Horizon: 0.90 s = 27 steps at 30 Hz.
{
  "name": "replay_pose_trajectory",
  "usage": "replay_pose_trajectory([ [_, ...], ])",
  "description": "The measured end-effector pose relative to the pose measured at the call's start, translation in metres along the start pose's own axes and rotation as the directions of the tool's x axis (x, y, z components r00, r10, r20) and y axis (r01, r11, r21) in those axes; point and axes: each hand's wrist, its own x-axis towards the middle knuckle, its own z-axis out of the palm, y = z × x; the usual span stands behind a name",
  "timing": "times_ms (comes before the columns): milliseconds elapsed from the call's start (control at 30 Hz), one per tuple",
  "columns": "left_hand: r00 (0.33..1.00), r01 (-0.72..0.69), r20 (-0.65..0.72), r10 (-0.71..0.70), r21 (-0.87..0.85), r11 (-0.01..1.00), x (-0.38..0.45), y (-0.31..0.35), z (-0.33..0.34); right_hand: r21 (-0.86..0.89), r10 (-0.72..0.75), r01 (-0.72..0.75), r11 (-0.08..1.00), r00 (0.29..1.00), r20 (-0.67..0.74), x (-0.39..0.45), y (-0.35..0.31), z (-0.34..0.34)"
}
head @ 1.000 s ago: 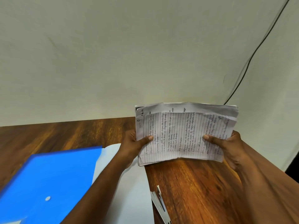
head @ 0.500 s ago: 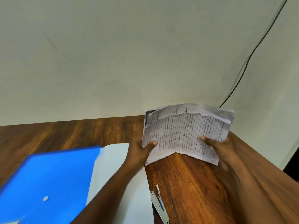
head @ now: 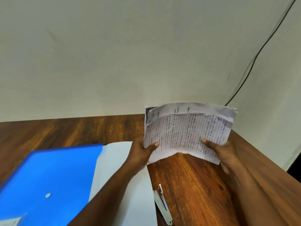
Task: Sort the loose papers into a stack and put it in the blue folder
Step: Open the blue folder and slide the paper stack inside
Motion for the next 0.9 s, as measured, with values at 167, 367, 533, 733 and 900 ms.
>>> replay_pose_trajectory([
  [167, 1.0, -0.001, 0.026, 0.002, -0.035, 0.999, -0.002, 0.012, -0.003, -0.022, 0.027, -0.027, 0.999, 0.999, 0.025, -0.002, -0.012, -0.003],
  [367, 0.979, -0.104, 0.185, 0.085, 0.098, 0.99, -0.011, 0.072, -0.038, 0.107, 0.06, -0.083, 0.991, 0.977, 0.203, -0.011, -0.055, -0.024],
  [533, 0.912, -0.038, 0.41, -0.003, 0.092, 0.995, -0.018, 0.101, -0.076, 0.373, 0.071, -0.188, 0.909, 0.949, 0.306, -0.027, -0.074, -0.033],
  [733, 0.802, 0.029, 0.544, -0.248, 0.379, 0.925, -0.029, 0.103, -0.098, 0.125, 0.106, -0.249, 0.96, 0.742, 0.662, -0.022, -0.088, -0.041],
  [900, 0.721, 0.015, 0.537, -0.438, 0.62, 0.784, -0.023, 0.114, -0.099, -0.397, 0.306, -0.035, 0.917, 0.7, 0.645, -0.032, -0.094, 0.003],
])
